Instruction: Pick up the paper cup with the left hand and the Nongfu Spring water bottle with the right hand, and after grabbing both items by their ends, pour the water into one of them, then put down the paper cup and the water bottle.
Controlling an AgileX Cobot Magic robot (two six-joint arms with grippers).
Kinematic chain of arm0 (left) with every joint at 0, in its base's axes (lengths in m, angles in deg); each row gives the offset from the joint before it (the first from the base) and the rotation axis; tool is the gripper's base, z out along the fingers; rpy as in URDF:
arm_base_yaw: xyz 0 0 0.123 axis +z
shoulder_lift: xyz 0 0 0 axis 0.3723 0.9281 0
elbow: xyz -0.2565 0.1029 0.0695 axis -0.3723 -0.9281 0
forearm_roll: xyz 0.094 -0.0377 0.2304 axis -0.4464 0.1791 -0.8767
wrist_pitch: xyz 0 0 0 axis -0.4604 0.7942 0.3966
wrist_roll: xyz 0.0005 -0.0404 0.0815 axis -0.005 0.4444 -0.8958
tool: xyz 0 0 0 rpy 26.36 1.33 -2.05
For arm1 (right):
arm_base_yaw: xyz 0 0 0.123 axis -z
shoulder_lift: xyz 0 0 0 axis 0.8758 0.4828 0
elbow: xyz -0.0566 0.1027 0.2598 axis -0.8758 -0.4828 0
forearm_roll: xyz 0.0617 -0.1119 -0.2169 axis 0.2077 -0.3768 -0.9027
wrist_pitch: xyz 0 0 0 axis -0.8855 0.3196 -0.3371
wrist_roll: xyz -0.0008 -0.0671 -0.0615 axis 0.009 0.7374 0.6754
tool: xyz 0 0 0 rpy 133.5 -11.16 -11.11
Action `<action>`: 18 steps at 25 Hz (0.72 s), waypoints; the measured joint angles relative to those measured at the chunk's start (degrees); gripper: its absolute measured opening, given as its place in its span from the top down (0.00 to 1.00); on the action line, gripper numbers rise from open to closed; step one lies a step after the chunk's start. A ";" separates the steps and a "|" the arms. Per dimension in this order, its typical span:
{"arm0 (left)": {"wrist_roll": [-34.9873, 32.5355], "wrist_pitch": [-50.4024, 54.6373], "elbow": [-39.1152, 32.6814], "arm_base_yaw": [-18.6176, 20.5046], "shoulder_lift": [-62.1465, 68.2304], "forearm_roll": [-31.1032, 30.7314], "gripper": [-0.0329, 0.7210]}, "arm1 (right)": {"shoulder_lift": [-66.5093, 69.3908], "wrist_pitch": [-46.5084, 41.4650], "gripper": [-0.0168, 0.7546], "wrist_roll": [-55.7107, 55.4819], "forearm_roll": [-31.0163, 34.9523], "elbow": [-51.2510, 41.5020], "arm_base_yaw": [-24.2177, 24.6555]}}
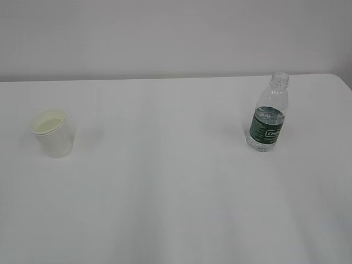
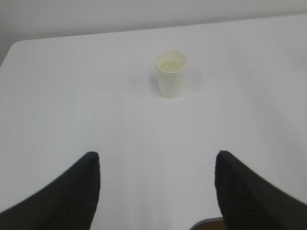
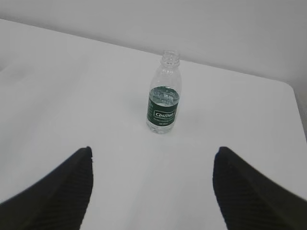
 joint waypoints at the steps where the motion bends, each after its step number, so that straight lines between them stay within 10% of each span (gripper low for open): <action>1: 0.00 0.59 0.00 0.00 -0.24 -0.02 0.25 | -0.43 -0.78 0.21 0.10 0.00 0.00 0.00; 18: 0.08 2.00 -6.33 0.00 -0.33 1.13 0.28 | -8.71 -13.14 0.21 -3.02 -2.64 0.00 0.00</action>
